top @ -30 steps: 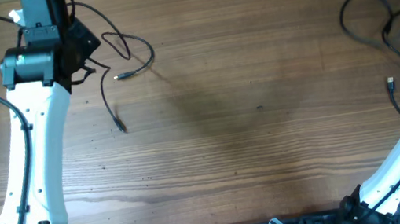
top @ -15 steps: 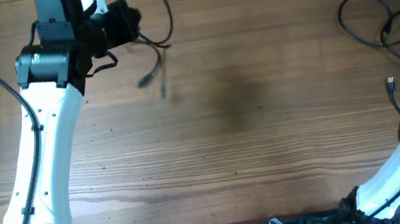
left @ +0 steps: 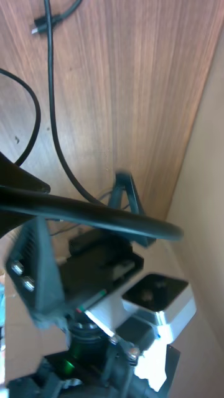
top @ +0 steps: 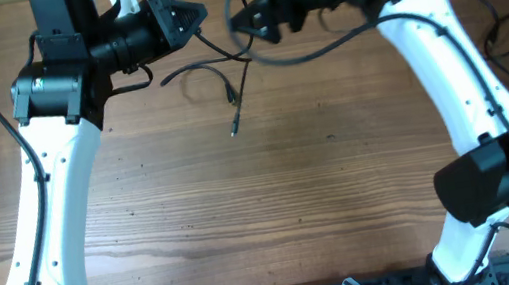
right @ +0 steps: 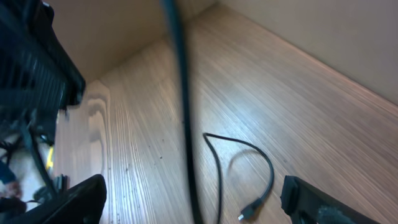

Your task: Untangle cables

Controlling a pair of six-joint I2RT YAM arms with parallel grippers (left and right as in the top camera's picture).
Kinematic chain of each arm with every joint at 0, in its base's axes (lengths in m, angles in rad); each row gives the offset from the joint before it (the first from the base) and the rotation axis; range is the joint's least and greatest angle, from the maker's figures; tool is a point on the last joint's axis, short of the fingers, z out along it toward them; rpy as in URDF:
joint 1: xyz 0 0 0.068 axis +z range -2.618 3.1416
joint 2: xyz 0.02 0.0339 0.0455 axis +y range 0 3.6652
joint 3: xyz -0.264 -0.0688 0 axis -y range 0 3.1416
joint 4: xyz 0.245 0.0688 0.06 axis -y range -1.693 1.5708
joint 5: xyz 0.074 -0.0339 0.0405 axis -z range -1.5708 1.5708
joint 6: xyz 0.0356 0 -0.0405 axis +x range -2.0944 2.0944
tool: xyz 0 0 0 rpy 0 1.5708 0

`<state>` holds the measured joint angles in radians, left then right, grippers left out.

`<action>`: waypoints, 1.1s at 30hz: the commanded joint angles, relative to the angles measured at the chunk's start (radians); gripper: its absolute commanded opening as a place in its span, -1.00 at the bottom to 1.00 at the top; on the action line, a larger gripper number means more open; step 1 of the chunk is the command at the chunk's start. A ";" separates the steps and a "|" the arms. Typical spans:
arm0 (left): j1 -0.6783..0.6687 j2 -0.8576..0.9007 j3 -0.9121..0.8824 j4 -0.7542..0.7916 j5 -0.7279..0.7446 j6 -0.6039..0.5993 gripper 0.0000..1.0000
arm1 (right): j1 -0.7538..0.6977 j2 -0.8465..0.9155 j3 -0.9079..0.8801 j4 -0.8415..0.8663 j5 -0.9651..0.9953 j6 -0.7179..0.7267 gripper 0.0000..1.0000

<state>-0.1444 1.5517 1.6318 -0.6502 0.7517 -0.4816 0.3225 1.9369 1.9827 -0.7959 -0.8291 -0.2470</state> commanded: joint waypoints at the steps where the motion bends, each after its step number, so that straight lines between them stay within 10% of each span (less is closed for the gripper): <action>1: -0.006 -0.021 0.005 0.002 0.052 -0.051 -0.92 | 0.078 0.004 0.005 0.052 0.184 0.017 -0.05; 3: -0.005 -0.020 0.005 -0.013 0.047 -0.047 -0.91 | 0.093 0.008 0.005 0.067 0.261 0.092 -0.89; 10: -0.005 -0.015 0.005 -0.264 -0.486 -0.047 -0.22 | -0.027 -0.135 0.005 -0.060 0.312 0.262 -0.91; 15: -0.005 -0.011 0.005 -0.303 -0.529 -0.047 0.40 | -0.182 -0.389 0.005 -0.248 0.666 0.436 -0.91; 28: -0.011 0.016 0.005 -0.335 -0.560 -0.047 0.49 | -0.719 -0.351 0.005 -0.598 1.215 0.689 -0.91; 29: -0.017 0.027 0.005 -0.335 -0.560 -0.047 0.48 | -0.753 -0.308 0.005 -0.584 1.209 0.692 -0.60; 30: -0.021 0.041 0.005 -0.335 -0.560 -0.047 0.49 | -0.783 -0.256 0.005 -0.578 1.187 0.692 0.55; 31: -0.026 0.052 0.005 -0.335 -0.560 -0.047 0.50 | -0.795 -0.218 0.005 -0.586 1.156 0.687 0.95; 33: -0.029 0.073 0.005 -0.334 -0.560 -0.042 0.51 | -0.798 -0.169 0.005 -0.609 1.096 0.671 0.99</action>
<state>-0.1627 1.5867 1.6318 -0.9874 0.2058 -0.5365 -0.4698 1.7050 1.9858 -1.3849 0.3145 0.4194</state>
